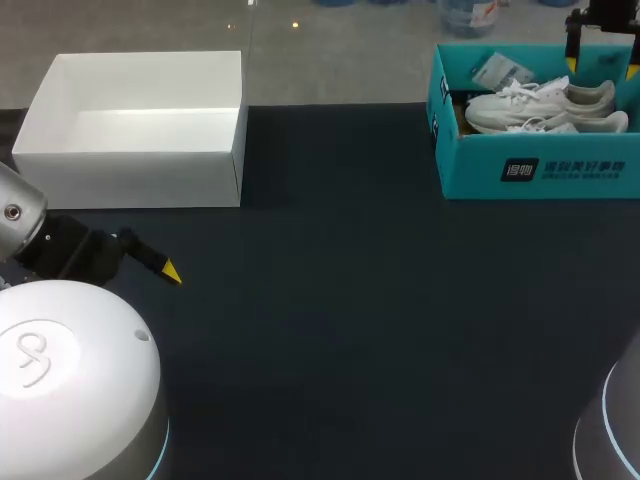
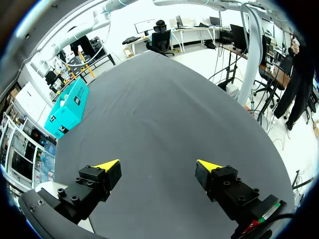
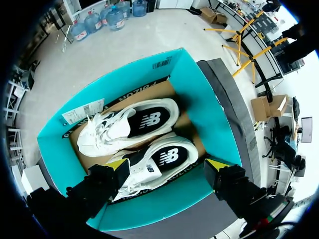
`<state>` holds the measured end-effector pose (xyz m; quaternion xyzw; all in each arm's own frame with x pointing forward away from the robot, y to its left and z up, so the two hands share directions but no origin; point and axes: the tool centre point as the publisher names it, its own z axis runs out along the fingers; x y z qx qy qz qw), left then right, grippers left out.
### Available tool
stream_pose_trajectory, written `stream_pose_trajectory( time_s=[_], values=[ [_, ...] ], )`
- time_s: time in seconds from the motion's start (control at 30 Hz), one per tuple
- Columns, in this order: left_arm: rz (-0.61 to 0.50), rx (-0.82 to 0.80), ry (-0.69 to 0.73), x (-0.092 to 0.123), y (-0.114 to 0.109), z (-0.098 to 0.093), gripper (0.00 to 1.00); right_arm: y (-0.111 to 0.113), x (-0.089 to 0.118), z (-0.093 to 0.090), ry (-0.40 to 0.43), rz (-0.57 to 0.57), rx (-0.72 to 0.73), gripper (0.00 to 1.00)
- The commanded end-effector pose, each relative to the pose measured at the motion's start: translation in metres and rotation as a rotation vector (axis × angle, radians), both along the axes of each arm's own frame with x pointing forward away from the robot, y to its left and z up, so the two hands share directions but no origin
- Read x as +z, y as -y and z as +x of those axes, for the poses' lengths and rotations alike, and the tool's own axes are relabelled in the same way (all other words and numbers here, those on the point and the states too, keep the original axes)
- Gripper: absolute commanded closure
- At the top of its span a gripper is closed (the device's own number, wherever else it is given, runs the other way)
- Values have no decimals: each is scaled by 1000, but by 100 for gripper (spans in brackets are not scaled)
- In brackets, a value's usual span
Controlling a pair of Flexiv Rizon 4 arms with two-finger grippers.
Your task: Take the shoe out of the shoebox, open the shoe tongue, remove and reinsert the insole, then place the shoe into the shoebox
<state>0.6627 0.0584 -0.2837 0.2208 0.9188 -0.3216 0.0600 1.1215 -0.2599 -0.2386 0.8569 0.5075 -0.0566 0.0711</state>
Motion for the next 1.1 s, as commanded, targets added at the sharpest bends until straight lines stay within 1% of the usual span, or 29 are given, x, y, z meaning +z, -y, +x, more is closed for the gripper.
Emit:
stream_pose_trajectory(
  time_s=[0.03, 0.1, 0.13, 0.23, 0.27, 0.3, 0.33, 0.37, 0.43, 0.47, 0.53, 0.67, 0.8, 0.83, 0.87, 0.9, 0.97, 1.1],
  values=[
    [4, 0, 0, 0, 1, 0, 0, -16, 12, -33, 47, -23, 11, 0],
    [4, 0, 0, 0, 1, 0, 0, -20, 15, -37, 44, -12, 11, 0],
    [28, 80, 4, 7, 5, 10, 0, -20, 15, -37, 44, -12, 11, 0],
    [11, 214, -81, 21, 9, 29, 0, -20, 15, -37, 44, -12, 11, 0],
    [40, 275, -106, 22, 10, 34, 0, -20, 15, -37, 44, -12, 11, 0],
    [26, 317, -150, 23, 11, 39, 0, -20, 15, -37, 44, -12, 11, 0],
    [25, 363, -165, 23, 11, 44, 0, -20, 15, -37, 44, -12, 11, 0],
    [47, 404, -158, 23, 12, 48, 0, -20, 15, -37, 44, -12, 11, 0],
    [53, 462, -184, 24, 13, 54, 0, -20, 15, -37, 44, -12, 11, 0],
    [79, 492, -163, 25, 14, 57, 0, -20, 15, -37, 44, -12, 11, 0],
    [97, 515, -189, 26, 14, 62, 0, -20, 15, -37, 44, -12, 11, 0],
    [127, 566, -174, 31, 18, 75, 0, -20, 15, -37, 44, -12, 11, 0],
    [152, 606, -178, 36, 22, 94, 0, -20, 15, -37, 44, -12, 11, 0],
    [150, 605, -197, 37, 24, 100, 0, -20, 15, -37, 44, -12, 11, 0],
    [163, 596, -220, 38, 28, 107, 0, -20, 15, -37, 44, -12, 11, 0],
    [227, 597, -202, 37, 34, 113, 0, -20, 15, -37, 44, -12, 11, 0],
    [254, 601, -227, 39, 45, 122, 0, -20, 15, -37, 44, -12, 11, 0],
    [254, 601, -227, 39, 45, 122, 0, -20, 15, -37, 44, -12, 11, 0]
  ],
)
